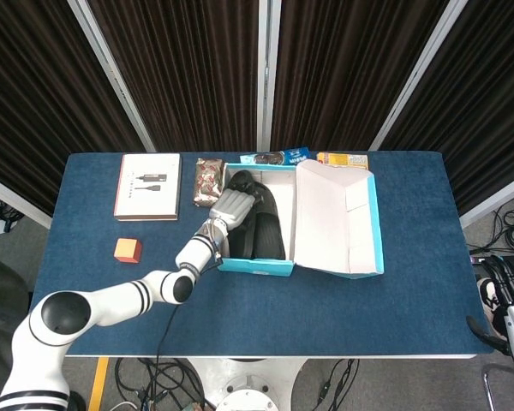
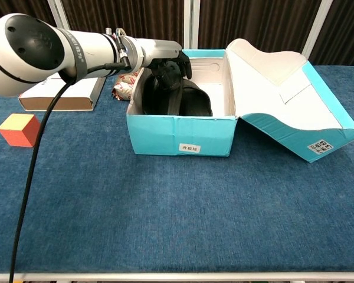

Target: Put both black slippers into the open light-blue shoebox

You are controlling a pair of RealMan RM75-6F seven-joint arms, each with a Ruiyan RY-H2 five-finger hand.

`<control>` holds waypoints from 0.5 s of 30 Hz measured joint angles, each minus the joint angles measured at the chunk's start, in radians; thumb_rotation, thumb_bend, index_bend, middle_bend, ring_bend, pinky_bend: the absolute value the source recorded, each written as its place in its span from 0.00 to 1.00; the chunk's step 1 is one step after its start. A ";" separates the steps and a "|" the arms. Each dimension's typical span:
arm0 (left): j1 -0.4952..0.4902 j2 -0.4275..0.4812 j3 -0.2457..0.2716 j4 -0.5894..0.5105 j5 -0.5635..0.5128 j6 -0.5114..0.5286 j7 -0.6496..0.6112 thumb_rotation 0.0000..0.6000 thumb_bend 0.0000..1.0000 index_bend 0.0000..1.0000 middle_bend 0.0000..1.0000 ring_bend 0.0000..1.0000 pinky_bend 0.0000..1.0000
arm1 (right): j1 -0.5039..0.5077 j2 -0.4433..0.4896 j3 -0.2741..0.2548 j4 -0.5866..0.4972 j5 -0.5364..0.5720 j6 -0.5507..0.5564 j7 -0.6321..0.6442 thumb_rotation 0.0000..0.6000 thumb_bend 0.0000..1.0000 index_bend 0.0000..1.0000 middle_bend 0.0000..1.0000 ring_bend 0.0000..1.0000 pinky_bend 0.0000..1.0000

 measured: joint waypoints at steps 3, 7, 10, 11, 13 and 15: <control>0.003 0.012 -0.007 -0.020 0.005 0.007 -0.012 1.00 0.51 0.24 0.16 0.01 0.10 | -0.002 0.001 0.000 -0.001 -0.003 0.005 0.000 1.00 0.13 0.00 0.04 0.00 0.00; 0.022 0.044 -0.030 -0.083 0.039 0.024 -0.059 1.00 0.51 0.23 0.15 0.00 0.10 | -0.005 0.003 0.000 0.000 -0.005 0.012 0.003 1.00 0.13 0.00 0.04 0.00 0.00; 0.054 0.088 -0.047 -0.157 0.101 0.053 -0.108 1.00 0.50 0.23 0.14 0.00 0.10 | -0.008 0.003 0.000 0.004 -0.003 0.017 0.011 1.00 0.13 0.00 0.04 0.00 0.00; 0.067 0.104 -0.052 -0.181 0.125 0.066 -0.125 1.00 0.50 0.23 0.14 0.00 0.10 | -0.009 0.003 0.000 0.006 -0.002 0.017 0.014 1.00 0.13 0.00 0.04 0.00 0.00; 0.108 0.147 -0.060 -0.242 0.179 0.105 -0.171 1.00 0.49 0.23 0.14 0.00 0.10 | -0.010 0.004 0.000 0.011 0.000 0.017 0.021 1.00 0.13 0.00 0.04 0.00 0.00; 0.159 0.194 -0.066 -0.301 0.229 0.152 -0.218 1.00 0.49 0.23 0.14 0.00 0.10 | -0.010 0.003 0.000 0.015 0.002 0.015 0.030 1.00 0.13 0.00 0.04 0.00 0.00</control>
